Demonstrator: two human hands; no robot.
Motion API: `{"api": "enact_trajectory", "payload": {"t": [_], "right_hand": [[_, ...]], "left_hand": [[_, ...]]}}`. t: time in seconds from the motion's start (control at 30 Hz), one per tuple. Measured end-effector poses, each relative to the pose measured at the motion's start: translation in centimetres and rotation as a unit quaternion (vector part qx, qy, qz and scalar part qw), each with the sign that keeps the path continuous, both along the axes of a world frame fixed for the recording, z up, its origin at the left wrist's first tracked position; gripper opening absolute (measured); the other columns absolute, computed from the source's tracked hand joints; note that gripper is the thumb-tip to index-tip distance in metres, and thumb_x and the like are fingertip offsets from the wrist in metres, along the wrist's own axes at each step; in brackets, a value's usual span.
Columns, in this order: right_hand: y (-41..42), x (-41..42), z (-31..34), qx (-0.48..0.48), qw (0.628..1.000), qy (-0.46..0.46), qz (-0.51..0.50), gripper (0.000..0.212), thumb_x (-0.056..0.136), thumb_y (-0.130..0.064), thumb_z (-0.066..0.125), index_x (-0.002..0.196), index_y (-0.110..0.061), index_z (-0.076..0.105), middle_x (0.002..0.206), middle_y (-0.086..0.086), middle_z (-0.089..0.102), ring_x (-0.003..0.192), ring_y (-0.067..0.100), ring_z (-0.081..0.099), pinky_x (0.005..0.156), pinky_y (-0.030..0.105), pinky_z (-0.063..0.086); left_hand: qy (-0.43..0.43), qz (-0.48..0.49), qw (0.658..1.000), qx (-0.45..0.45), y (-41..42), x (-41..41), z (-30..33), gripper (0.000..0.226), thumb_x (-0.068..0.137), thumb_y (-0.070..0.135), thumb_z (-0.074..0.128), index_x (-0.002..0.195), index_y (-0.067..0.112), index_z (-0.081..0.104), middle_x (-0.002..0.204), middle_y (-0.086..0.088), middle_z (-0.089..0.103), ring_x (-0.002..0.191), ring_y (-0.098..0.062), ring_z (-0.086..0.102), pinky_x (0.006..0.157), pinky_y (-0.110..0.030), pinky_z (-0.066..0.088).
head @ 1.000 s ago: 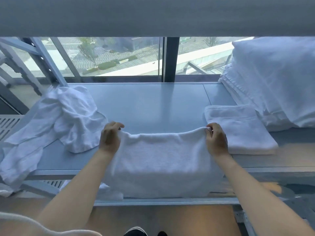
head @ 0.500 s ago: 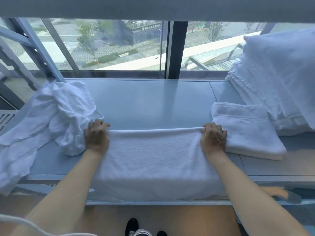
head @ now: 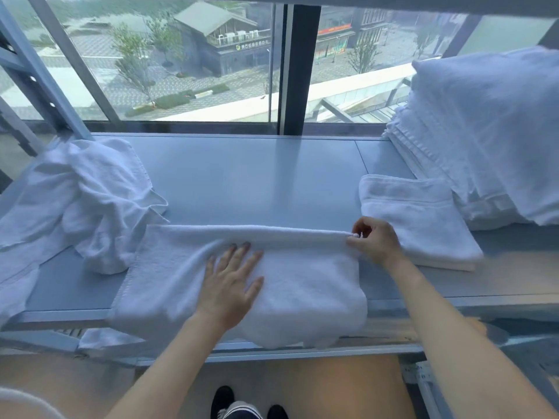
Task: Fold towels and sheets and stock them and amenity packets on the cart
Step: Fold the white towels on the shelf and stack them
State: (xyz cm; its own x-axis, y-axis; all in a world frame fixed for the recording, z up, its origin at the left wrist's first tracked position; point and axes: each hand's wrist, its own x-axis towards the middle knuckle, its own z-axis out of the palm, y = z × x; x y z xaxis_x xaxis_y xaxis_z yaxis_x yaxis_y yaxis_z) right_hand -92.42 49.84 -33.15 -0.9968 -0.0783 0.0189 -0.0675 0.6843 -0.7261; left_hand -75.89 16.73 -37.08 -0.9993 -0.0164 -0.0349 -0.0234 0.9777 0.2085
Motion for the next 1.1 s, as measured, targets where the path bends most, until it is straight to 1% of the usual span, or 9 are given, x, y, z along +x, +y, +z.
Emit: {"api": "enact_trajectory", "payload": {"t": [0.33, 0.43, 0.53, 0.6, 0.7, 0.77, 0.9, 1.0, 1.1], "right_hand": [[2.0, -1.2, 2.6, -0.069, 0.989, -0.106, 0.081, 0.013, 0.071, 0.005, 0.08, 0.074, 0.005, 0.067, 0.067, 0.004, 0.06, 0.069, 0.015, 0.052, 0.067, 0.03, 0.041], [2.1, -1.2, 3.3, -0.103, 0.982, -0.139, 0.079, 0.018, 0.063, 0.005, 0.079, 0.074, 0.01, 0.066, 0.07, 0.013, 0.06, 0.072, 0.021, 0.052, 0.068, 0.031, 0.038], [2.5, -1.3, 3.6, -0.133, 0.978, -0.15, 0.062, 0.009, 0.062, 0.009, 0.061, 0.069, 0.007, 0.066, 0.074, 0.017, 0.065, 0.075, 0.024, 0.057, 0.076, 0.033, 0.042], [2.9, -1.4, 3.3, -0.09, 0.986, -0.129, 0.045, 0.025, 0.069, 0.02, 0.046, 0.066, 0.006, 0.067, 0.075, 0.018, 0.07, 0.077, 0.025, 0.064, 0.085, 0.035, 0.049], [2.1, -0.8, 3.1, 0.052, 0.991, -0.109, 0.056, 0.038, 0.074, 0.014, 0.048, 0.072, -0.011, 0.076, 0.075, 0.006, 0.074, 0.074, 0.016, 0.065, 0.073, 0.025, 0.052], [0.7, -0.1, 2.7, 0.09, 0.992, -0.066, 0.05, 0.033, 0.081, 0.006, 0.054, 0.082, -0.018, 0.078, 0.078, 0.0, 0.072, 0.075, 0.015, 0.063, 0.07, 0.023, 0.049], [-2.7, 2.3, 1.5, 0.025, 0.996, -0.035, 0.075, 0.014, 0.092, -0.02, 0.068, 0.104, -0.02, 0.076, 0.098, -0.006, 0.07, 0.087, 0.014, 0.063, 0.081, 0.026, 0.05], [-3.1, 2.9, 0.5, 0.014, 0.997, -0.028, 0.067, 0.013, 0.091, -0.014, 0.071, 0.101, -0.018, 0.078, 0.098, -0.002, 0.071, 0.086, 0.016, 0.064, 0.08, 0.024, 0.05], [-1.8, 3.0, 0.4, -0.079, 0.994, -0.072, 0.038, 0.028, 0.089, -0.001, 0.062, 0.1, -0.019, 0.08, 0.098, -0.004, 0.077, 0.088, 0.007, 0.067, 0.081, 0.02, 0.049]], "left_hand": [[0.001, -0.047, 0.999, 0.0, -1.7, 0.5, 0.3, 0.065, 0.098, 0.067, 0.012, 0.161, 0.05, 0.012, 0.171, 0.019, 0.005, 0.159, -0.01, 0.001, 0.127, -0.048, 0.0], [-0.002, -0.05, 0.999, -0.004, -1.7, 0.4, 0.4, 0.066, 0.097, 0.067, 0.009, 0.161, 0.05, 0.01, 0.171, 0.02, 0.003, 0.159, -0.009, 0.0, 0.127, -0.048, 0.0], [-0.003, -0.044, 0.999, -0.005, -1.9, 0.6, 0.4, 0.067, 0.096, 0.067, 0.009, 0.161, 0.05, 0.008, 0.171, 0.018, 0.001, 0.159, -0.011, -0.001, 0.127, -0.047, -0.002], [-0.005, -0.031, 0.999, -0.001, -2.3, 0.9, 0.3, 0.067, 0.096, 0.067, 0.01, 0.161, 0.051, 0.004, 0.171, 0.018, -0.001, 0.159, -0.011, -0.003, 0.127, -0.046, -0.005], [-0.008, -0.026, 1.0, -0.013, -2.6, 1.0, 0.2, 0.066, 0.097, 0.066, 0.009, 0.16, 0.051, -0.002, 0.171, 0.018, -0.005, 0.158, -0.01, -0.008, 0.127, -0.045, -0.008], [-0.01, -0.026, 1.0, -0.013, -2.5, 1.0, 0.2, 0.066, 0.097, 0.066, 0.008, 0.16, 0.051, -0.003, 0.171, 0.018, -0.005, 0.158, -0.01, -0.009, 0.127, -0.045, -0.008], [-0.006, -0.024, 1.0, -0.005, -2.5, 1.0, 0.2, 0.066, 0.097, 0.066, 0.01, 0.16, 0.051, 0.0, 0.171, 0.017, -0.003, 0.158, -0.01, -0.007, 0.127, -0.046, -0.006], [-0.007, -0.023, 1.0, 0.0, -2.5, 1.1, 0.2, 0.064, 0.099, 0.066, 0.014, 0.16, 0.051, 0.001, 0.171, 0.018, -0.003, 0.158, -0.01, -0.007, 0.128, -0.046, -0.004], [-0.001, -0.021, 1.0, 0.007, -2.4, 1.1, 0.3, 0.061, 0.103, 0.063, 0.022, 0.16, 0.052, 0.003, 0.171, 0.018, -0.001, 0.158, -0.009, -0.006, 0.128, -0.046, -0.004]]}}
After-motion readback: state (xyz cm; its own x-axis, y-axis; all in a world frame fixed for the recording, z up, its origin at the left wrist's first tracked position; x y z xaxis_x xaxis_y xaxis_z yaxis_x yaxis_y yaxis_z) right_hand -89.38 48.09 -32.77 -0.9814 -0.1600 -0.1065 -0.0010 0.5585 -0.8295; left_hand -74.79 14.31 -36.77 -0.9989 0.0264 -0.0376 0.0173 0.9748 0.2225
